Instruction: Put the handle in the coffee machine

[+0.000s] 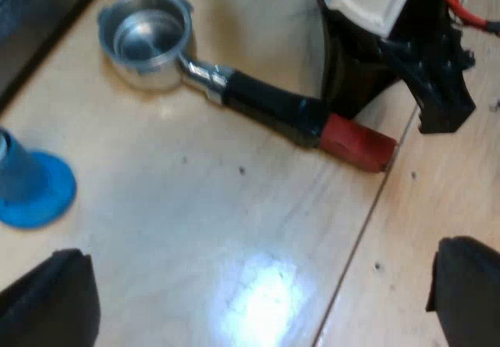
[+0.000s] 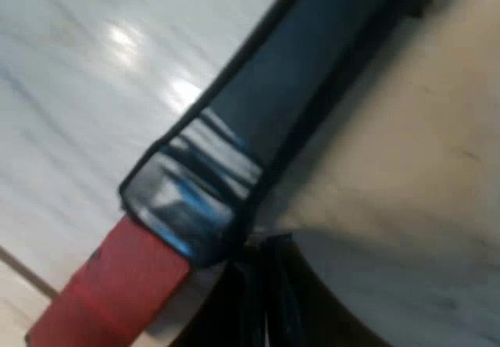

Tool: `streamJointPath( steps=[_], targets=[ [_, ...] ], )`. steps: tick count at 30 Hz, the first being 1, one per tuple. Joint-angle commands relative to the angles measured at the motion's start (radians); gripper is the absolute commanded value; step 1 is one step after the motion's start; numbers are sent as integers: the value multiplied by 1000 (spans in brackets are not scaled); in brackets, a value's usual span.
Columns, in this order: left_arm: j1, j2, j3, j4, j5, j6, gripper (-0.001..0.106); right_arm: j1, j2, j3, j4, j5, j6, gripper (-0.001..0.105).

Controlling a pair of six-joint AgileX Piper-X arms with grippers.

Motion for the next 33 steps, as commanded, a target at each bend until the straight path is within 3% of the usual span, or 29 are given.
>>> streamJointPath(
  steps=[1, 9, 10, 15, 20, 28, 33],
  targets=[
    [-5, -17, -7, 0, -13, -9, 88, 6, 3, 0, -47, -27, 36, 0],
    [-5, -27, -14, 0, -13, -9, 88, 14, 22, 0, -184, -41, 142, 0],
    [-5, -27, -21, 0, -13, -9, 88, 14, 44, 0, -228, -64, 178, 0],
    [-5, -27, -73, 0, -13, -9, 88, 14, 106, -32, -302, -77, 228, 0],
    [-5, -29, -95, 20, -15, -9, 88, 14, 184, -107, -330, -77, 233, 0],
    [-5, -29, -95, 54, -142, -2, 88, 14, 256, -216, -366, -45, 234, 0],
    [-5, -29, -96, 54, -142, -2, 88, 14, 252, -267, -265, -1, 228, 0]
  ],
)
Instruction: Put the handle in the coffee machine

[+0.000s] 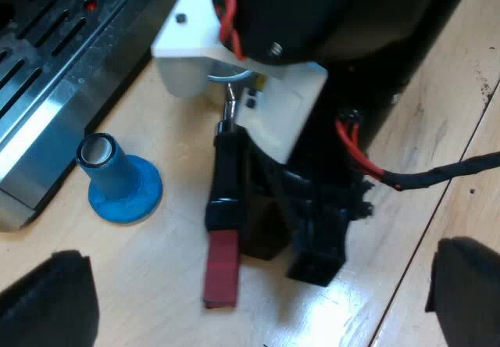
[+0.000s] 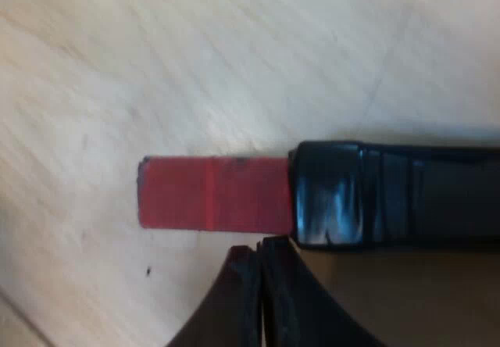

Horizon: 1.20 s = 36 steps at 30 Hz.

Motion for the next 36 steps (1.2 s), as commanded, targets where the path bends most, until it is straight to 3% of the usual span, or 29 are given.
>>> streamJointPath(
  steps=[1, 4, 6, 7, 9, 12, 23, 32, 36],
  targets=[
    [-5, -7, -6, 0, -16, -2, 88, 3, -9, -30, 82, 36, -21, 0],
    [-5, -7, -6, -2, -16, -2, 88, 3, -23, -50, 187, 93, -43, 11],
    [-5, -7, -6, -6, -16, -2, 88, 3, -51, -56, 247, 110, -84, 34],
    [-5, -7, -6, -5, -16, -2, 88, 3, -60, -56, 253, 110, -90, 39],
    [-5, -7, -6, -7, -16, -2, 88, 3, -97, -55, 285, 110, -100, 68],
    [-5, -7, -6, -12, -16, -2, 88, 3, -149, -55, 327, 132, -111, 84],
    [-5, -7, -6, -12, -16, -2, 88, -8, -294, -55, 497, 295, -141, 85],
    [-5, -7, -6, -43, -16, -2, 88, -116, -308, -55, 546, 285, -167, 85],
    [-5, 0, -6, -115, -20, -2, 88, -209, -308, -55, 546, 268, -240, 85]
  ],
)
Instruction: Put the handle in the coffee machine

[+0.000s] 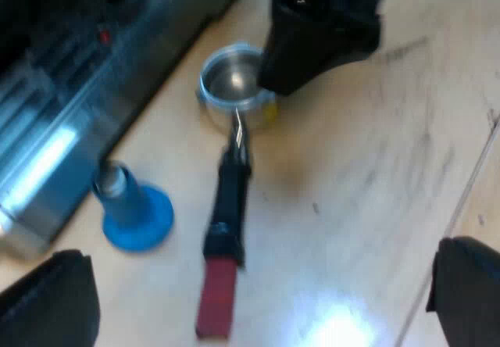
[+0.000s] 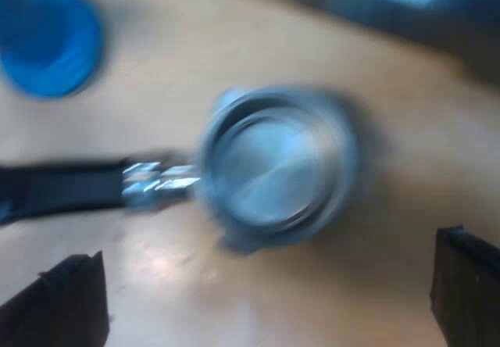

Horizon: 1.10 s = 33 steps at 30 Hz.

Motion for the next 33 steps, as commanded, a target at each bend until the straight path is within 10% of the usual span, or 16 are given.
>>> streamJointPath(
  steps=[1, 12, 33],
  targets=[
    [-5, 2, -6, -52, -16, -2, 88, -38, -11, -8, 12, -19, -44, 85],
    [-5, 115, -6, -105, -16, -2, 88, -116, 67, -8, -23, -119, -184, 85],
    [-5, 159, -6, -105, -10, -2, 88, -116, 223, -8, -167, -198, -191, 82]
  ],
)
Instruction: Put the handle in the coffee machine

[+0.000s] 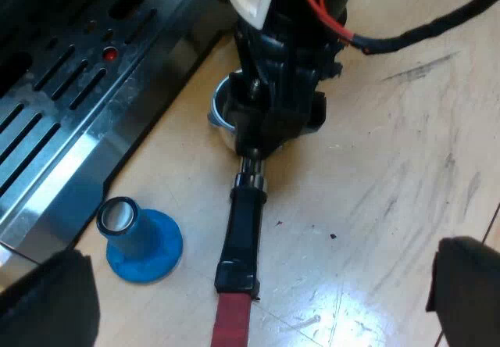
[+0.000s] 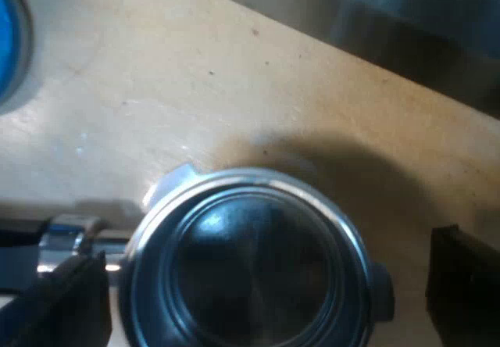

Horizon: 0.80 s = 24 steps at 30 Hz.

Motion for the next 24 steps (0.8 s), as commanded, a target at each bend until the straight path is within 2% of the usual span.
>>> streamJointPath(
  steps=[1, 9, 13, 19, 24],
  targets=[
    [-5, -1, -6, -8, -3, -2, 88, -2, 9, -8, -14, -14, -18, 82],
    [-5, -1, -6, -8, -3, -2, 88, -2, 15, -8, -19, -19, -18, 82],
    [-5, -1, -6, -8, -3, -2, 88, -2, 28, -8, -19, -60, -53, 82],
    [-5, -1, -6, -8, -3, -2, 88, -2, 35, -8, -23, -50, -54, 82],
    [-5, -1, -6, -8, -3, -2, 88, -2, 35, -8, -24, -50, -54, 74]
  ],
)
